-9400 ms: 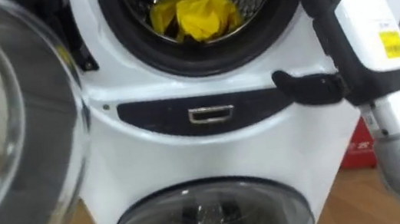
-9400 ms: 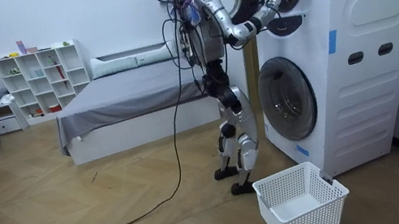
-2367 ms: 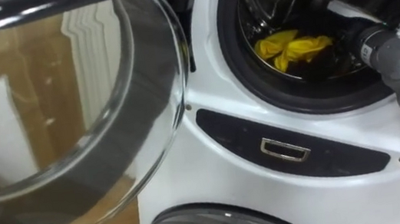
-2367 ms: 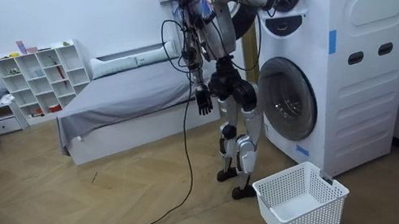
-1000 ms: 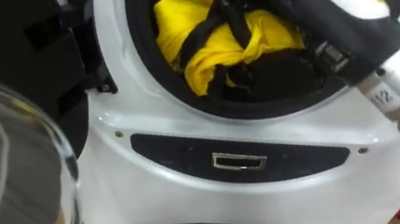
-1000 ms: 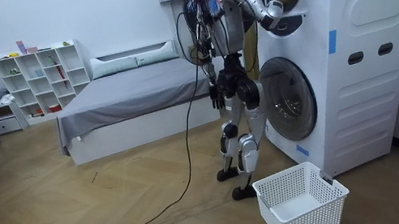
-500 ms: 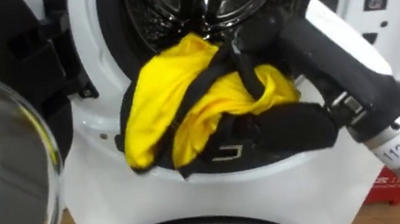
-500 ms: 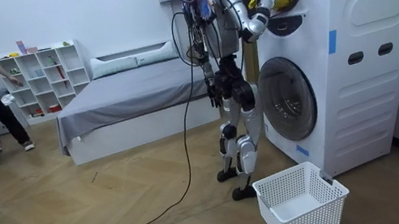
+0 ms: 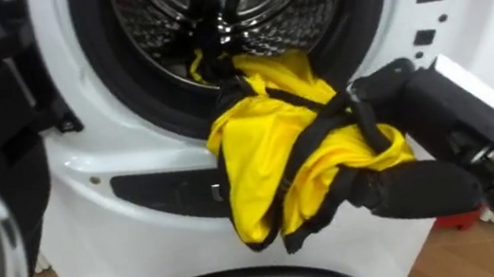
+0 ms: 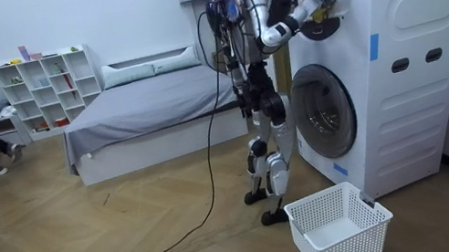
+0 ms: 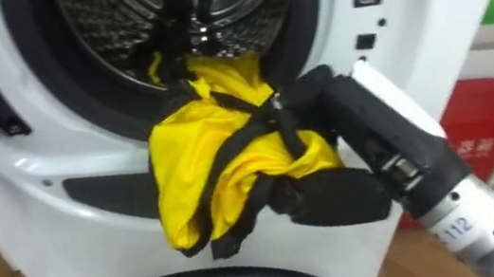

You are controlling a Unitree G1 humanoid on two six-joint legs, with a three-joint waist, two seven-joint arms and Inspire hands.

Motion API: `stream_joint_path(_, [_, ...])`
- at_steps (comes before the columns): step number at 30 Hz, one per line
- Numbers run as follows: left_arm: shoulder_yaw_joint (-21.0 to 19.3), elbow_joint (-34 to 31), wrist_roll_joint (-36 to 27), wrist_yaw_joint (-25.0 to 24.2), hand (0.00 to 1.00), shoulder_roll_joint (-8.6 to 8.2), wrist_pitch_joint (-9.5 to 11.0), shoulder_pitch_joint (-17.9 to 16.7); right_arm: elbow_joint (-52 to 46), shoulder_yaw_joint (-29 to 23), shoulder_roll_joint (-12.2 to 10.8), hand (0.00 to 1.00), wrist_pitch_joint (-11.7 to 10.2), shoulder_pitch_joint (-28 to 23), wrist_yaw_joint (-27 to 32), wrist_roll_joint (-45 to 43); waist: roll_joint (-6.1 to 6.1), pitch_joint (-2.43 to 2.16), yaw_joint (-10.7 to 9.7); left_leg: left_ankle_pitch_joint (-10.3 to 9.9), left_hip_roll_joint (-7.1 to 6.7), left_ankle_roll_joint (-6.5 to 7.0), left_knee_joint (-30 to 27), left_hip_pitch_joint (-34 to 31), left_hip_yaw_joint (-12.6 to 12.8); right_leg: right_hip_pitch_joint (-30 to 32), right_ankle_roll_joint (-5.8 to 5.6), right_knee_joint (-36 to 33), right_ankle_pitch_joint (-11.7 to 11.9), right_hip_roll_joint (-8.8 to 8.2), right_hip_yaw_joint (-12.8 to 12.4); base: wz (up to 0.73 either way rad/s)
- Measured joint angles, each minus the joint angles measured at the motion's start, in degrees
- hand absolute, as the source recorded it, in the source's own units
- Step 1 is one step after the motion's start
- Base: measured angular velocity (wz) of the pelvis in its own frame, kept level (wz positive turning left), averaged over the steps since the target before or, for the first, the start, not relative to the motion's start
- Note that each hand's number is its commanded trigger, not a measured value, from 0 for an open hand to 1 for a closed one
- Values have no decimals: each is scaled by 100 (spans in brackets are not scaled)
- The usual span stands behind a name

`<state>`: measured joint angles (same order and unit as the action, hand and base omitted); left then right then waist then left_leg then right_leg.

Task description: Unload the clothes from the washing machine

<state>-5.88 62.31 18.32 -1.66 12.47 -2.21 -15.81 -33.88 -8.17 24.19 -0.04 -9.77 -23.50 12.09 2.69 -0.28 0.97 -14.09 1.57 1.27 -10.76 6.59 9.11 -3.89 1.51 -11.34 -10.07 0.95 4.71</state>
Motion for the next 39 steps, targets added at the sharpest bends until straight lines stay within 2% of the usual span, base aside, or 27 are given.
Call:
stream_joint_path(1, [0,-5,2,0,0,6,10,17,54,-7,0,100,5,-60,-73,-20,26,14,-63,-3,16,-4,2,-6,33,38,6,-40,4,8,-16,-21])
stream_joint_path(2, [0,2,2,0,0,8,9,22,105,-28,0,100,3,-112,-126,-14,43,10,-110,-20,51,-9,-4,9,110,106,10,-52,6,22,-101,-27])
stream_joint_path(5, [-7,85,-2,-1,0,14,6,31,172,-195,-3,100,6,-333,-149,-15,42,10,-124,-126,122,-29,-75,91,335,102,20,-54,16,104,-299,-41])
stream_joint_path(7, [-14,90,0,-1,0,32,1,22,184,-285,-7,100,-23,-446,-149,-58,46,4,-280,-190,165,-41,-133,103,402,100,25,-71,20,140,-345,-25])
stream_joint_path(12, [-225,202,38,0,0,41,2,45,186,-653,-45,100,-45,-868,-166,-259,70,-1,-465,-299,262,-75,-183,97,844,306,38,-199,32,272,-766,-48])
stream_joint_path(14, [-251,202,32,0,0,126,5,52,285,-725,-49,100,-54,-1019,-167,-499,106,-16,-622,-311,285,-85,-179,121,1112,429,43,-256,36,330,-1018,-55])
stream_joint_path(16, [-246,198,6,-1,0,227,1,68,437,-802,-47,100,-49,-1079,-167,-708,131,-10,-737,-315,306,-92,-190,103,1303,524,41,-272,79,381,-1193,-61])
stream_joint_path(18, [-255,195,0,-7,0,340,-3,96,830,-1037,-39,100,49,-1080,-146,-1124,148,-12,-843,-348,376,-120,-197,95,1612,645,42,-267,175,451,-1438,-73])
stream_joint_path(21, [-240,195,0,-9,0,409,-61,101,1362,-1241,-33,100,170,-1139,-81,-1652,171,-17,-972,-383,393,-138,-198,94,1839,739,36,-261,226,529,-1660,-54])
stream_joint_path(23, [-189,191,3,-11,0,404,-193,165,1707,-1256,-55,100,407,-1173,-64,-2433,160,-11,-1128,-429,425,-149,-198,54,2024,904,28,-361,232,588,-1773,-47])
stream_joint_path(26, [-162,203,-9,-9,0,405,-278,257,1954,-1317,-67,100,576,-1341,68,-2989,125,-6,-1239,-464,452,-177,-190,67,2199,965,36,-356,269,646,-1843,-39])
stream_joint_path(31, [-163,183,-10,34,0,422,-285,280,2428,-1474,-66,100,720,-1410,449,-3560,126,-2,-1491,-469,461,-188,-148,79,2261,1000,47,-337,275,717,-1851,-12])
stream_joint_path(34, [-202,141,-24,113,0,433,-289,277,2450,-1570,-66,100,767,-1419,603,-3724,140,-9,-1484,-474,462,-198,-132,34,2338,1088,49,-334,276,721,-1885,-16])
stream_joint_path(37, [-153,-17,-83,115,0,486,-405,280,2475,-1556,-147,100,850,-1447,693,-3730,171,0,-1473,-478,443,-205,-169,-47,2351,1184,58,-347,282,738,-1905,-9])
stream_joint_path(39, [53,-55,-85,116,0,550,-482,284,2734,-1439,-174,100,900,-1340,773,-3746,221,-17,-1397,-479,459,-206,-267,-117,2352,1243,60,-352,291,772,-2017,-27])
